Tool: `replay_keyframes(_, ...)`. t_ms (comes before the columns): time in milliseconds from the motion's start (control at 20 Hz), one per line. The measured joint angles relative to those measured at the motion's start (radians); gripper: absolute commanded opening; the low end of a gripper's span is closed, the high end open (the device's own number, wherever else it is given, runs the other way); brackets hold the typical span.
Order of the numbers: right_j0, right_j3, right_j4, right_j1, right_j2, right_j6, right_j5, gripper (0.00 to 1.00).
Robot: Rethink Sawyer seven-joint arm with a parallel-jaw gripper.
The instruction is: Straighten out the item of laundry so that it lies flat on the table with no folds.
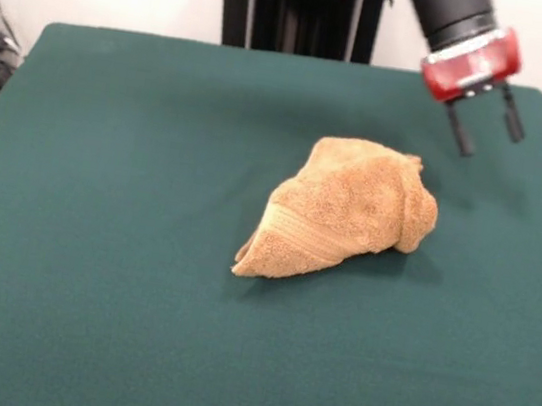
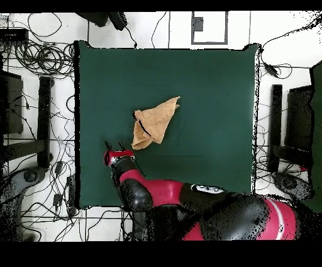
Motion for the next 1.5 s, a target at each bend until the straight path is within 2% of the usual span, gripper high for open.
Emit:
replay_keyframes(50, 0.045, 0.008, 0.02, -0.012, -0.004, 0.0, -0.076, 1.0)
replay_keyframes(350, 0.141, 0.02, 0.076, -0.034, -0.011, 0.0, -0.234, 1.0)
replay_keyframes(750, 0.145, 0.043, 0.101, -0.05, -0.011, 0.0, -0.245, 1.0)
replay_keyframes(950, 0.119, 0.043, 0.101, -0.05, -0.011, 0.0, -0.201, 1.0)
replay_keyframes(1150, 0.055, 0.048, 0.101, -0.06, -0.01, 0.0, -0.021, 1.0)
replay_keyframes(1500, -0.004, 0.054, 0.1, -0.094, -0.01, 0.0, 0.205, 1.0)
